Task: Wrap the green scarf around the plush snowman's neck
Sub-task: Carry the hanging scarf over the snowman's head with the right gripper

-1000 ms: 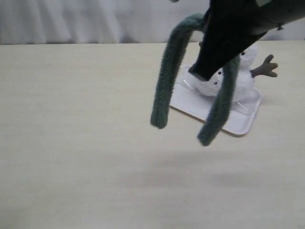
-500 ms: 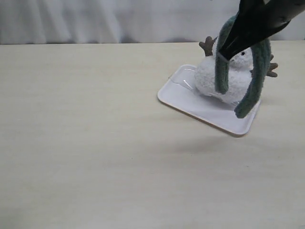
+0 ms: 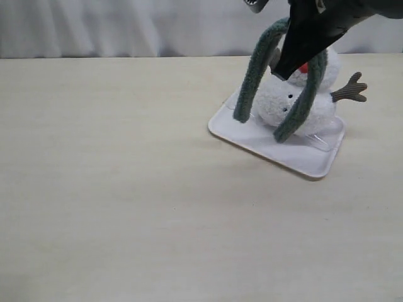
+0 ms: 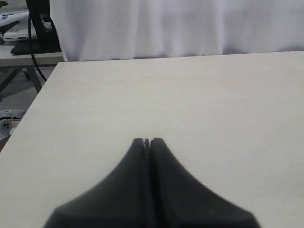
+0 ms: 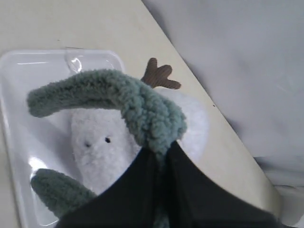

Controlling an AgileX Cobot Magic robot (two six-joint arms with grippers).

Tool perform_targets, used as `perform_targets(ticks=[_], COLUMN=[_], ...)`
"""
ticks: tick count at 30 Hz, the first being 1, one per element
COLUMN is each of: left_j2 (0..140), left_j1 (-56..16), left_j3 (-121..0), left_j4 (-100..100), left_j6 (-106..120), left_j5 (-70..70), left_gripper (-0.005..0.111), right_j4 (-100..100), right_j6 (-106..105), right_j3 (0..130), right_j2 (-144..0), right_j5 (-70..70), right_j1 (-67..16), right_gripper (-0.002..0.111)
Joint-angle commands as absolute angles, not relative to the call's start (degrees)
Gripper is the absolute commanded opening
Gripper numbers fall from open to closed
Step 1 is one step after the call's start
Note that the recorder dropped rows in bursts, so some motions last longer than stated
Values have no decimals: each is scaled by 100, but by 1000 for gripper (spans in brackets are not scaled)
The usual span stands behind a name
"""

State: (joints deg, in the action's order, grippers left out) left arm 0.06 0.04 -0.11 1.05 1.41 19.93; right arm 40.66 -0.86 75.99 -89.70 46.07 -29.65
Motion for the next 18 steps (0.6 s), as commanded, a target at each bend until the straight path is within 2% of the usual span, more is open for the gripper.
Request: perform_targets(ticks=[1, 8, 18], left_j2=[0, 0, 0], left_j1=[27, 27, 27], left_j3=[0, 0, 0], left_j4=[102, 102, 102], left_j6=[133, 133, 133], left_j5=[1898, 1898, 1898], left_gripper=[0, 0, 0], right_j4=[4497, 4670, 5231], right_j6=[-55, 0, 720], right_j3=[7612, 7622, 7622], right_j2=[-9283, -9697, -10021], right_j5=[4054, 2804, 2406], right_j1=[-2579, -2125, -1179], right_gripper=[4, 4, 4])
